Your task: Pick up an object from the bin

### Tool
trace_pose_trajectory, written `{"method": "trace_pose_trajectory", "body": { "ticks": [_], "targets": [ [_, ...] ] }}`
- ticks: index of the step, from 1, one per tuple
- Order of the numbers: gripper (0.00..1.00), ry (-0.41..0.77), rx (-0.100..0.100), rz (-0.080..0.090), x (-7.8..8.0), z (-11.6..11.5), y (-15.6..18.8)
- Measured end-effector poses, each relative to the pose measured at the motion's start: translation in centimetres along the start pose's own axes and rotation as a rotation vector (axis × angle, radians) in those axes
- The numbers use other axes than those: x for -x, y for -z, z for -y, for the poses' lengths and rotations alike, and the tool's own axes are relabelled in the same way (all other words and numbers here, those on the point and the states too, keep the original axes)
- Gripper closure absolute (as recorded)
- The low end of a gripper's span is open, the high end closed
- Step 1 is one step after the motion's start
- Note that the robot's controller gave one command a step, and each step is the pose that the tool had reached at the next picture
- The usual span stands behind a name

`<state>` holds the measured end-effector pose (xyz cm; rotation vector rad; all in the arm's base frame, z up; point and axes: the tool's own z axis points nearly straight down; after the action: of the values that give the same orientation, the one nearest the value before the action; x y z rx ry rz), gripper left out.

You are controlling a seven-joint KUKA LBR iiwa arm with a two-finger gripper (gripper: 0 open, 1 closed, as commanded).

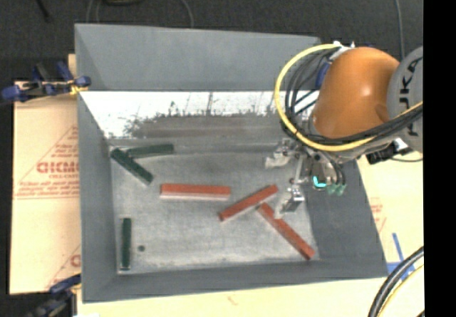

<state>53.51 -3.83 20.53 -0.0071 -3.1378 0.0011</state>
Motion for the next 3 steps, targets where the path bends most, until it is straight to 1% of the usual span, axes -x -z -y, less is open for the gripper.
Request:
{"method": "trace_pose_trajectory", "body": {
  "ticks": [1, 2, 3],
  "targets": [
    [0.00, 0.001, -0.001, 0.007, 0.2, 0.0, 0.4],
    [0.00, 0.007, -0.001, 0.017, 0.2, 0.9, -3.7],
    [0.00, -0.187, 0.002, 0.005, 0.7, 1.0, -7.8]
  ]
}}
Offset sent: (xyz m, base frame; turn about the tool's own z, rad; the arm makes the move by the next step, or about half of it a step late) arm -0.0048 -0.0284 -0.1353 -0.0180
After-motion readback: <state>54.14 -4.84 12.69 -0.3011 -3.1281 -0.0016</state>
